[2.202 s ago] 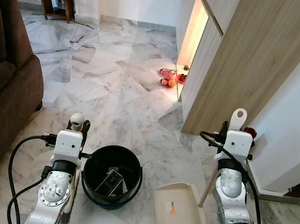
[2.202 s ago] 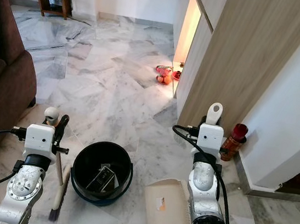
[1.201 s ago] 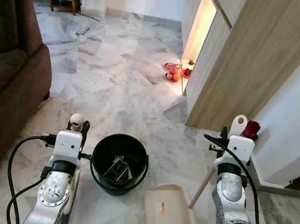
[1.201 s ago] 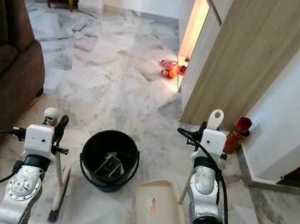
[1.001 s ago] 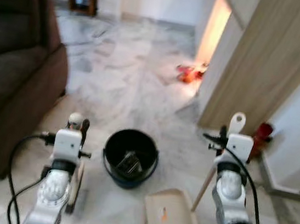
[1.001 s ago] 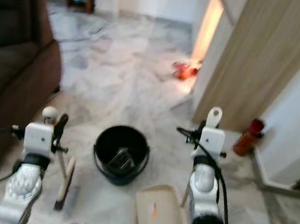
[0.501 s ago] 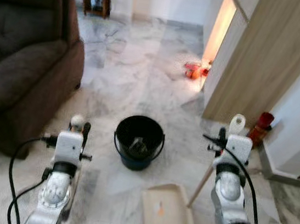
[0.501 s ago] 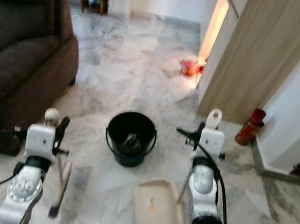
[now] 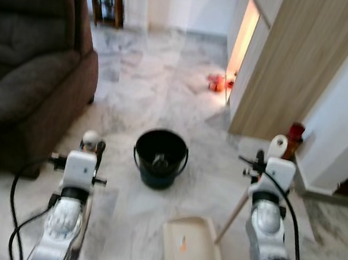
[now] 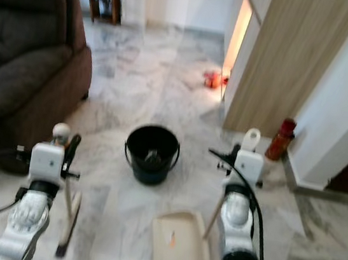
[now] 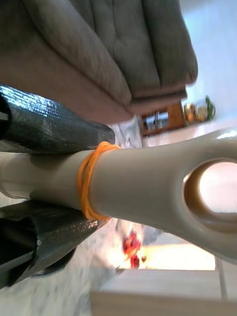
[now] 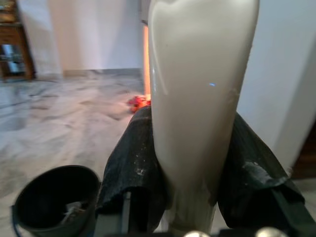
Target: Sweep floor
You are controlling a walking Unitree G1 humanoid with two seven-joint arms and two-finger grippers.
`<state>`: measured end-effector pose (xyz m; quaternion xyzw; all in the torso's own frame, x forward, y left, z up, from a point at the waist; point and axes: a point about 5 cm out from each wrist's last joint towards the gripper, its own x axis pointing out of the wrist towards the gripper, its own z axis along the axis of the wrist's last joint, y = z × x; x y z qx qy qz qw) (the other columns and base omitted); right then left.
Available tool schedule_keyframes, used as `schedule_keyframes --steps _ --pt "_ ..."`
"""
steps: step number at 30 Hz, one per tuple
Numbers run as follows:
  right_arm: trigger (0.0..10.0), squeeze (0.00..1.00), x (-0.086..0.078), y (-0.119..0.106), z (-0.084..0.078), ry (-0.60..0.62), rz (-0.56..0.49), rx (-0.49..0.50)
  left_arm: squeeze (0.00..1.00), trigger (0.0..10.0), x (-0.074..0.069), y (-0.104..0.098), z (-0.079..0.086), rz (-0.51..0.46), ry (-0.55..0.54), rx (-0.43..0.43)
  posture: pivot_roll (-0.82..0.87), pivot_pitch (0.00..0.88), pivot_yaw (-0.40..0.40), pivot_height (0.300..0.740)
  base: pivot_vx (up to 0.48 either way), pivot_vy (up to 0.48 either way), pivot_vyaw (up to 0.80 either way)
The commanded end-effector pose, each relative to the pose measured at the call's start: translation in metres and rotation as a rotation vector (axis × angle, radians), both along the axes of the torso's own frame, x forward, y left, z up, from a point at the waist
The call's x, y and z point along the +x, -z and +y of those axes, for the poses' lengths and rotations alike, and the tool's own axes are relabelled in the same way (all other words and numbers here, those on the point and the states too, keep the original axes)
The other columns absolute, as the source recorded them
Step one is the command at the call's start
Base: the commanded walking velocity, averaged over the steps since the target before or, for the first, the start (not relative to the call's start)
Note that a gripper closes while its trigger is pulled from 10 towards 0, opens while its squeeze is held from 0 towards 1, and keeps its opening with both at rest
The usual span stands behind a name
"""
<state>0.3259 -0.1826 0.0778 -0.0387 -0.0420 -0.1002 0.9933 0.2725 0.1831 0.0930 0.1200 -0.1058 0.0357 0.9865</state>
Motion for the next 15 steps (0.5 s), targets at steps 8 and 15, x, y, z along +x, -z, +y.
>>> schedule_keyframes --steps 8,15 --pt "10.0 0.0 0.0034 -0.0073 -0.0054 0.009 -0.027 -0.006 0.0 10.0 0.0048 -0.0104 -0.0055 -0.048 0.027 0.011 0.13 0.0 -0.045 0.74 0.0 0.0 -0.8" --pt "10.0 0.0 0.0041 -0.0074 -0.005 0.005 -0.023 -0.01 0.0 10.0 0.0057 -0.01 -0.0061 -0.045 0.022 0.012 0.13 0.0 -0.048 0.74 0.0 0.0 -0.8"
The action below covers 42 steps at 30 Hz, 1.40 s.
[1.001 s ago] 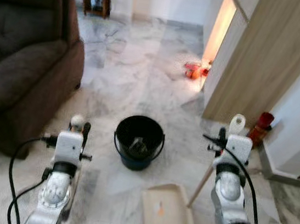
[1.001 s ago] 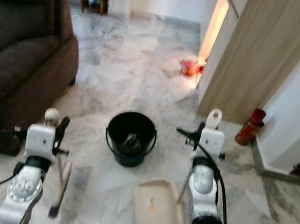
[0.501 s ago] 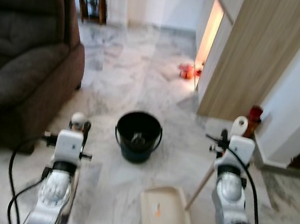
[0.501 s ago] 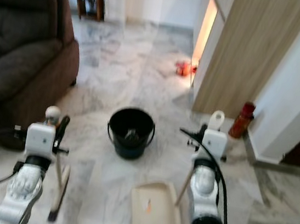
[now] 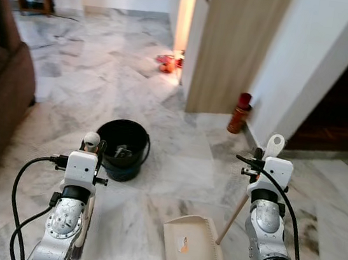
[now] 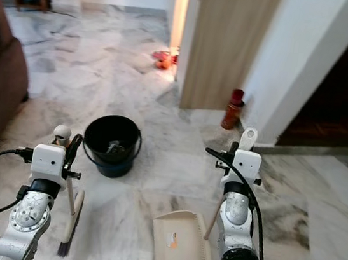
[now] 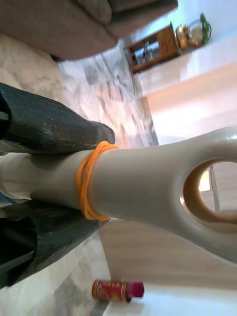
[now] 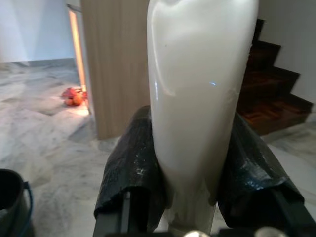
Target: Sweep floor
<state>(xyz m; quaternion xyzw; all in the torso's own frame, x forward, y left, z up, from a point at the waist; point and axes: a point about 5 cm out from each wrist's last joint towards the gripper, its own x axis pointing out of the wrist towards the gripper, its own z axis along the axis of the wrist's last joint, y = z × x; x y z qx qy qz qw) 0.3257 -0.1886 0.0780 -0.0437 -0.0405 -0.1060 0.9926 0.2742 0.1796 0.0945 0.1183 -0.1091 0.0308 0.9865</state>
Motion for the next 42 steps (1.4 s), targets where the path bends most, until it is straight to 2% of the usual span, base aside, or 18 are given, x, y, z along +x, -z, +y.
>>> schedule_keyframes --steps 1,7,15,23,42 --pt "10.0 0.0 0.0043 -0.0071 0.0006 -0.007 -0.025 -0.002 0.0 10.0 0.0042 -0.0086 -0.0028 -0.039 0.011 0.015 0.12 0.0 -0.05 0.74 0.0 0.0 -0.8" --pt "10.0 0.0 0.005 -0.0084 -0.0009 -0.006 -0.027 -0.007 0.0 10.0 0.0064 -0.0079 -0.0032 -0.031 0.006 0.039 0.12 0.0 -0.052 0.74 0.0 -0.095 -0.8" --pt "10.0 0.0 0.0049 -0.0096 -0.0015 0.001 -0.036 -0.007 0.0 10.0 0.0073 -0.0073 -0.0007 -0.028 0.006 0.028 0.11 0.0 -0.041 0.74 0.0 -0.193 -0.8" --pt "10.0 0.0 0.0031 -0.0082 -0.0048 0.005 -0.032 -0.013 0.0 10.0 0.0074 -0.0065 0.0007 -0.026 0.0 0.028 0.11 0.0 -0.043 0.74 0.0 0.0 0.0" --pt "10.0 0.0 0.0048 -0.0083 -0.0012 -0.004 -0.029 -0.011 0.0 10.0 0.0101 -0.0043 0.0017 -0.018 0.01 0.024 0.11 0.0 -0.045 0.74 0.0 0.0 -0.8"
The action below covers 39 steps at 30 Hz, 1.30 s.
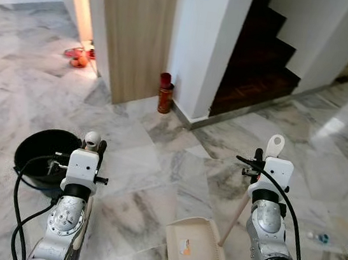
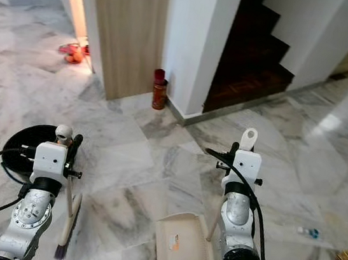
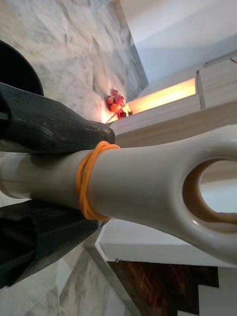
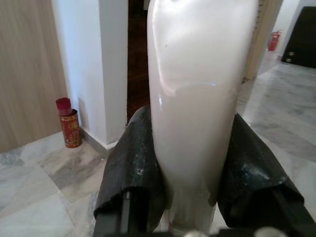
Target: Sweep floor
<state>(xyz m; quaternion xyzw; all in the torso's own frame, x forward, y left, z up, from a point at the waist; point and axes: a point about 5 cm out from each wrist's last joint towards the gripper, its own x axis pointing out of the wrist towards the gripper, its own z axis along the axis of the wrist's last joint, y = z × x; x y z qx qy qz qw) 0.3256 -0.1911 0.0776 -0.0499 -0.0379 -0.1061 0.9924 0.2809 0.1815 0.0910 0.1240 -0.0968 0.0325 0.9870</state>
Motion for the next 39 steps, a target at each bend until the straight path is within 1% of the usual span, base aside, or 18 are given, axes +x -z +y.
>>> schedule_keyframes --steps 1,3,4,8,9,11,18,20,26,29,36,39 --pt "10.0 0.0 0.0049 -0.0085 0.0015 -0.005 -0.035 0.001 0.0 10.0 0.0038 -0.007 -0.0003 -0.038 0.024 0.009 0.11 0.0 -0.045 0.74 0.0 0.0 -0.8" --pt "10.0 0.0 0.0049 -0.0081 0.0012 -0.003 -0.033 0.002 0.0 10.0 0.0043 -0.006 -0.0013 -0.032 0.037 -0.011 0.11 0.0 -0.043 0.74 0.0 0.0 -0.8" --pt "10.0 0.0 0.005 -0.0081 0.0012 -0.003 -0.033 0.003 0.0 10.0 0.0046 -0.0058 -0.0005 -0.033 0.028 -0.049 0.11 0.0 -0.043 0.74 0.0 0.0 -0.8" --pt "10.0 0.0 0.0049 -0.008 0.0011 0.0 -0.034 0.009 0.0 10.0 0.0061 -0.0049 0.0036 -0.022 0.018 -0.094 0.11 0.0 -0.041 0.74 0.0 0.0 -0.8" --pt "10.0 0.0 0.0049 -0.008 0.0011 0.0 -0.034 0.009 0.0 10.0 0.0061 -0.0049 0.0036 -0.022 0.018 -0.094 0.11 0.0 -0.041 0.74 0.0 0.0 -0.8" --pt "10.0 0.0 0.0048 -0.0078 0.0003 0.008 -0.035 0.023 0.0 10.0 0.0067 -0.0025 0.0063 -0.006 0.019 -0.126 0.11 0.0 -0.04 0.74 0.0 0.0 -0.8" --pt "10.0 0.0 0.0051 -0.0074 -0.0002 0.011 -0.033 0.034 0.0 10.0 0.0076 -0.0011 0.0026 0.008 0.063 -0.128 0.11 0.0 -0.041 0.74 0.0 0.0 -0.8" --pt "10.0 0.0 0.0051 -0.007 0.0006 0.01 -0.031 0.036 0.0 10.0 0.0074 -0.0004 0.0 0.013 0.08 -0.111 0.12 0.0 -0.04 0.74 0.0 0.0 -0.8" --pt "10.0 0.0 0.0048 -0.0064 0.0023 0.006 -0.031 0.038 0.0 10.0 0.0076 0.0001 -0.0002 0.013 0.086 -0.07 0.12 0.0 -0.037 0.74 0.0 -0.05 -0.8" --pt "10.0 0.0 0.0047 -0.0061 0.0025 0.005 -0.031 0.038 0.0 10.0 0.0081 0.0001 -0.0004 0.013 0.087 -0.074 0.11 0.0 -0.035 0.74 0.0 -0.336 -0.8" --pt "10.0 0.0 0.0042 -0.0068 0.0024 0.005 -0.039 0.037 0.0 10.0 0.009 0.0 -0.0016 0.012 0.097 -0.077 0.11 0.0 -0.036 0.74 0.0 0.0 -0.8" --pt "10.0 0.0 0.0042 -0.0096 0.0052 -0.012 -0.054 0.016 0.0 10.0 0.0095 -0.0009 -0.0023 0.01 0.102 -0.071 0.11 0.0 -0.041 0.74 0.0 0.0 -0.8"
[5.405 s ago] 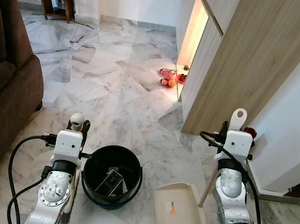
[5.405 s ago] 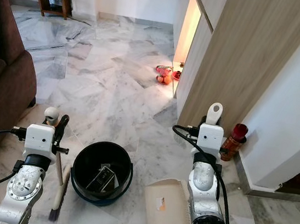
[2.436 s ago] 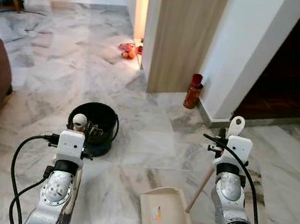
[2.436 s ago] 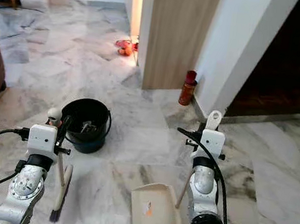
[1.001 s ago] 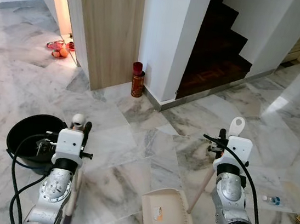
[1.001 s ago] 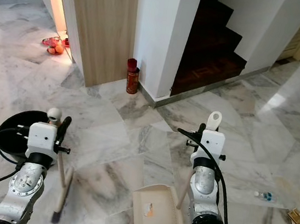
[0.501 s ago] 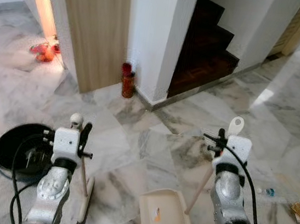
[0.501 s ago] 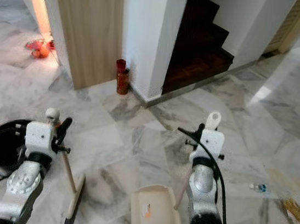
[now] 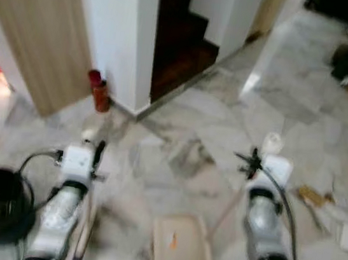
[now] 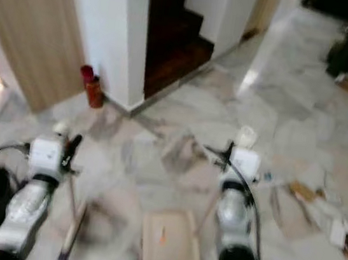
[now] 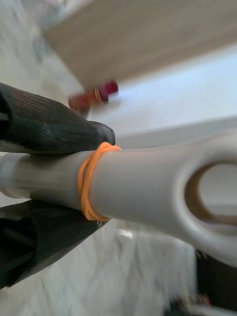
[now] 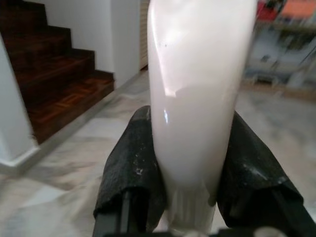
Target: Sweep floor
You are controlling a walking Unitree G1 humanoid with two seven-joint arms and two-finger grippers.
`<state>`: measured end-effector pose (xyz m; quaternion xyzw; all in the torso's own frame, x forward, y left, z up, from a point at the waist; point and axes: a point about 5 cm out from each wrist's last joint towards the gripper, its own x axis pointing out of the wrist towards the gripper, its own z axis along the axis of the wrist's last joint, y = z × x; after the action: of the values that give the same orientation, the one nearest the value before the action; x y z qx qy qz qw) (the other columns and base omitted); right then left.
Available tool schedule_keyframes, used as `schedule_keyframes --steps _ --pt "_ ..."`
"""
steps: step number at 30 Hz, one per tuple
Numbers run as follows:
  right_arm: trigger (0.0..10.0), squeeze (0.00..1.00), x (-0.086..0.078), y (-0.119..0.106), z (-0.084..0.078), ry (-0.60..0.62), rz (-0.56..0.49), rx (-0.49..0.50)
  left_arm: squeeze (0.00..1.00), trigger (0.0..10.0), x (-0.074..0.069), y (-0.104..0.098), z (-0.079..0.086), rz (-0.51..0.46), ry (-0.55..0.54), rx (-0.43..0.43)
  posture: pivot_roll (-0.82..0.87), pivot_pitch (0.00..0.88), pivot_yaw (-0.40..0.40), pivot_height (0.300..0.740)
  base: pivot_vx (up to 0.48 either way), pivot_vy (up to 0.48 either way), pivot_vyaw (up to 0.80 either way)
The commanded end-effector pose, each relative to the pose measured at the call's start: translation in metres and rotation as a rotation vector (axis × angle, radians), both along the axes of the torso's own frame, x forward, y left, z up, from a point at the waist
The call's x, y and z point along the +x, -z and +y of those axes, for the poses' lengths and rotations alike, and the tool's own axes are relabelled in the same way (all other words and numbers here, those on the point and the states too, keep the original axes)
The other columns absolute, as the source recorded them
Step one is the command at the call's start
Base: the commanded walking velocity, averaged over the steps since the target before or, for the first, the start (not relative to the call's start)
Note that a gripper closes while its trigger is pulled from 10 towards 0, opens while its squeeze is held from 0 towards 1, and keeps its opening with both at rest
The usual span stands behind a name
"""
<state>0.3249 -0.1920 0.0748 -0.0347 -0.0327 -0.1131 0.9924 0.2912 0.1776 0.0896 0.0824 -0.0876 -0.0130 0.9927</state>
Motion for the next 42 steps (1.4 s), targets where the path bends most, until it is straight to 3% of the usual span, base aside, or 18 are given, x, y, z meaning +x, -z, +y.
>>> schedule_keyframes --steps 1,11,14,20,29,42 --pt "10.0 0.0 0.004 -0.014 0.007 -0.027 -0.072 -0.018 0.0 10.0 -0.001 -0.003 0.001 -0.021 0.005 0.006 0.12 0.0 -0.044 0.74 0.0 0.0 -0.8" --pt "10.0 0.0 -0.032 -0.011 -0.002 0.014 -0.128 -0.027 0.0 10.0 -0.003 -0.004 0.006 -0.031 -0.021 0.012 0.09 0.0 -0.028 0.74 0.0 0.0 -0.8" --pt "10.0 0.0 -0.036 -0.008 -0.004 0.024 -0.117 -0.026 0.0 10.0 -0.002 -0.004 0.006 -0.032 -0.023 0.01 0.08 0.0 -0.025 0.74 0.0 0.0 -0.8" --pt "10.0 0.0 -0.032 -0.011 -0.006 0.029 -0.089 -0.022 0.0 10.0 0.0 -0.006 0.005 -0.039 -0.028 0.006 0.09 0.0 -0.035 0.74 0.0 0.0 -0.8" --pt "10.0 0.0 -0.021 -0.017 0.002 -0.006 -0.095 -0.023 0.0 10.0 -0.003 -0.006 0.008 -0.039 -0.042 -0.015 0.1 0.0 -0.047 0.74 0.0 0.0 0.0" --pt "10.0 0.0 -0.018 -0.019 0.005 -0.028 -0.091 -0.023 0.0 10.0 -0.003 -0.006 0.011 -0.027 -0.068 -0.02 0.12 0.0 -0.049 0.74 0.0 0.0 0.0"
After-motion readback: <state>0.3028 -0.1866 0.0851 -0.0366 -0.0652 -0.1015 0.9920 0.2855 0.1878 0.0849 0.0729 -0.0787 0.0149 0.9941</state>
